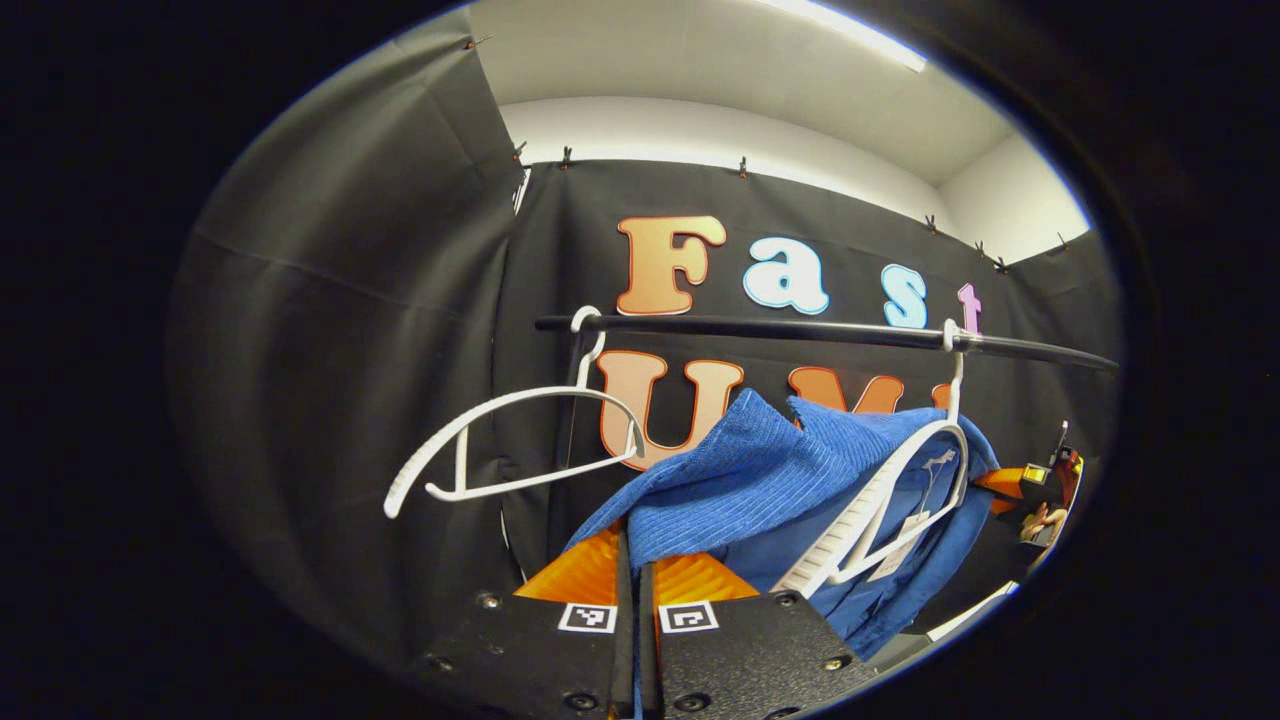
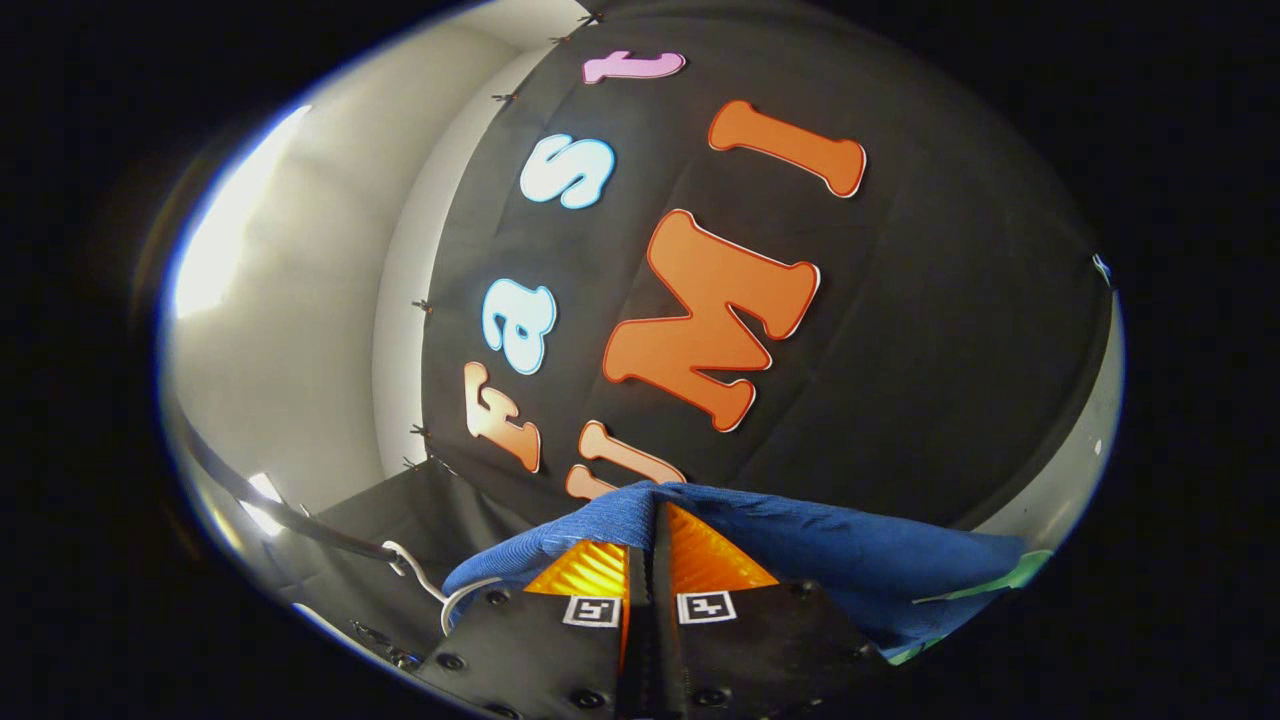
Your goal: Grasp the clothes on the hanger with both hands and then place them into the laundry hamper below.
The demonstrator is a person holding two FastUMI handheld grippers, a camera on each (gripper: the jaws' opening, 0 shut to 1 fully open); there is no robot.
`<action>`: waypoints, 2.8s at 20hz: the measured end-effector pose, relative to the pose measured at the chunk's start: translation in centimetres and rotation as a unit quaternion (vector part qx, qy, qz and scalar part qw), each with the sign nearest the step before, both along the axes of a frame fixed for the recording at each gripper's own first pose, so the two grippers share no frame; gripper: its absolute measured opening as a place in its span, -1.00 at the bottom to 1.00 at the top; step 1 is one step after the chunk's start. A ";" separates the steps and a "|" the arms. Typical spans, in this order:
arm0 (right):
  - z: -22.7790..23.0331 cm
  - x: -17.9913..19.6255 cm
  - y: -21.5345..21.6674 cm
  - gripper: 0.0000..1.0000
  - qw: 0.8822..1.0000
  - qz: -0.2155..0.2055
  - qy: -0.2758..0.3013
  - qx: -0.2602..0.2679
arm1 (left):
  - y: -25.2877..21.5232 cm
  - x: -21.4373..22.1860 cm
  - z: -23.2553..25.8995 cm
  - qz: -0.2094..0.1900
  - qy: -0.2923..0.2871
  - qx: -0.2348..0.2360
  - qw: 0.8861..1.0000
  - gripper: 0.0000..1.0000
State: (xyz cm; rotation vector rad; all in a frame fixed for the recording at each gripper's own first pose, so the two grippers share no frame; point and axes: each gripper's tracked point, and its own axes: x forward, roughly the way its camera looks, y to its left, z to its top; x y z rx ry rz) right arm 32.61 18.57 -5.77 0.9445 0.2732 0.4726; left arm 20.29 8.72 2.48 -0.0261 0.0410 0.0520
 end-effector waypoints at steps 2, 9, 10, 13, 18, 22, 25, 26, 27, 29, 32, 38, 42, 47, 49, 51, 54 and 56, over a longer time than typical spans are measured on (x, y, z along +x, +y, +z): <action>-0.2 0.1 0.1 -0.86 1.000 -0.001 -0.002 -0.007 | 0.1 -0.3 -1.2 -0.002 0.006 -0.004 1.000 -0.96; -5.5 0.4 -1.2 -0.85 0.997 -0.023 0.050 -0.049 | 1.5 -1.5 -6.0 0.004 0.041 -0.037 0.998 -0.95; -6.4 -0.3 -1.0 -0.85 0.997 -0.017 0.060 -0.054 | 0.8 -2.0 -6.9 -0.008 0.049 -0.053 0.997 -0.96; -8.6 -1.9 -2.2 -0.86 0.993 -0.027 0.076 -0.085 | 0.7 -3.2 -8.6 -0.010 0.062 -0.050 0.997 -0.96; -9.7 -5.4 -3.5 -0.85 0.989 -0.030 0.070 -0.128 | -2.0 -5.4 -10.5 -0.027 0.072 -0.036 0.996 -0.95; -10.2 -9.3 -3.4 -0.85 0.984 -0.018 0.060 -0.169 | -5.5 -7.1 -11.5 -0.060 0.077 -0.040 0.994 -0.98; -11.4 -11.7 -3.0 -0.85 0.978 -0.011 0.059 -0.202 | -8.8 -8.1 -12.4 -0.089 0.080 -0.038 0.992 -0.95; -11.9 -12.5 -2.8 -0.85 0.975 -0.007 0.061 -0.213 | -9.7 -8.5 -12.7 -0.097 0.081 -0.032 0.991 -0.95; -12.8 -13.4 -2.5 -0.85 0.972 -0.003 0.066 -0.226 | -10.6 -8.6 -13.0 -0.105 0.082 -0.026 0.991 -0.95; -14.7 -15.0 -2.0 -0.85 0.963 0.002 0.077 -0.257 | -12.7 -8.7 -14.0 -0.121 0.086 -0.013 0.989 -0.96; -16.7 -16.9 -1.1 -0.85 0.956 0.006 0.076 -0.284 | -15.7 -8.7 -15.6 -0.143 0.091 0.003 0.985 -0.96; -21.3 -18.3 -0.7 -0.86 0.950 -0.016 0.063 -0.306 | -20.4 -8.5 -21.0 -0.164 0.111 0.010 0.980 -0.98; -24.2 -19.1 -1.1 -0.85 0.940 -0.031 0.055 -0.336 | -21.9 -8.4 -25.7 -0.154 0.142 0.019 0.978 -0.95; -27.8 -20.0 -1.6 -0.84 0.934 -0.041 0.048 -0.353 | -24.1 -8.5 -28.8 -0.149 0.145 0.025 0.978 -0.94; -29.3 -20.5 -2.1 -0.84 0.928 -0.043 0.047 -0.366 | -24.1 -8.7 -30.6 -0.142 0.153 0.030 0.977 -0.95; -30.9 -21.0 -2.5 -0.85 0.923 -0.047 0.052 -0.379 | -23.9 -8.9 -32.5 -0.134 0.167 0.036 0.976 -0.94; -33.3 -21.6 -2.5 -0.84 0.914 -0.045 0.057 -0.398 | -24.5 -9.5 -35.2 -0.125 0.188 0.032 0.974 -0.94; -34.6 -21.7 -2.8 -0.84 0.910 -0.046 0.064 -0.407 | -24.7 -9.9 -36.9 -0.122 0.199 0.032 0.972 -0.94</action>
